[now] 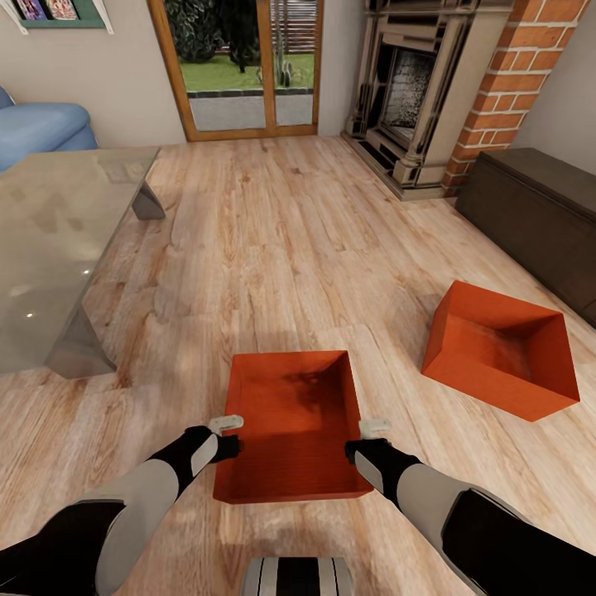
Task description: Move the two storage containers from the living room to the garage. In the garage, place one container on the floor and stack the other container on top of it (either order is fine).
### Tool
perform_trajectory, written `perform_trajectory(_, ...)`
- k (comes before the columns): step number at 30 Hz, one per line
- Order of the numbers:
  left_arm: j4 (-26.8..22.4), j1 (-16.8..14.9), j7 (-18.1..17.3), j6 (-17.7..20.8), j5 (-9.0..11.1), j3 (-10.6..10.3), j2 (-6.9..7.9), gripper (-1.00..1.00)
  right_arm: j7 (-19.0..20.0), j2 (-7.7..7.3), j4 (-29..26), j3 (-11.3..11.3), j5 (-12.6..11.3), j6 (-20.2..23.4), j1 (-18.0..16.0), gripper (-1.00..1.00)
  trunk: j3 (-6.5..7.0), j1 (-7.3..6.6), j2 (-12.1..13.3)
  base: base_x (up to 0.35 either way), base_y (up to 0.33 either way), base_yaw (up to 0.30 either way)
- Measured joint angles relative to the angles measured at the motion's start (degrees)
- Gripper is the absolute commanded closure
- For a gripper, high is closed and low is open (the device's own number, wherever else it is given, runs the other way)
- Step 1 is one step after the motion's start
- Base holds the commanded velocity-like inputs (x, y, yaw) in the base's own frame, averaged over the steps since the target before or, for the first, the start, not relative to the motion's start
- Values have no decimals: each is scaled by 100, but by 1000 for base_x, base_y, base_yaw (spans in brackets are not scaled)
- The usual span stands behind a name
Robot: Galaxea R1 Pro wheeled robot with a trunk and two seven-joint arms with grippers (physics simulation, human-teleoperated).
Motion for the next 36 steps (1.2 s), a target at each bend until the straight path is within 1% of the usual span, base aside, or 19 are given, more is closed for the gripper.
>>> perform_trajectory(3,15,0,22,4,100,-35,1,100,6,1,-3,-10,-14,-1,0,100,0,0,0,0,0,0)
perform_trajectory(4,19,0,19,-1,197,-25,-8,100,14,3,-11,-41,1,3,0,100,0,0,0,0,0,0)
perform_trajectory(6,16,-2,16,-1,190,-15,-10,100,-7,0,0,6,41,4,-1,100,1,-1,-1,0,0,0)
perform_trajectory(12,4,1,18,3,107,-34,-13,100,6,-2,-4,-23,0,2,0,100,0,0,0,0,0,0)
perform_trajectory(25,-22,1,20,2,96,-41,-19,100,8,-7,-4,-31,-4,2,0,100,0,0,0,0,0,0)
perform_trajectory(26,-23,1,12,3,72,-28,-19,100,9,-7,-3,-37,-9,2,0,100,0,0,0,0,0,0)
perform_trajectory(36,-27,0,9,4,54,-13,-18,100,1,-8,-12,-43,-22,-5,0,100,179,-219,400,0,0,0)
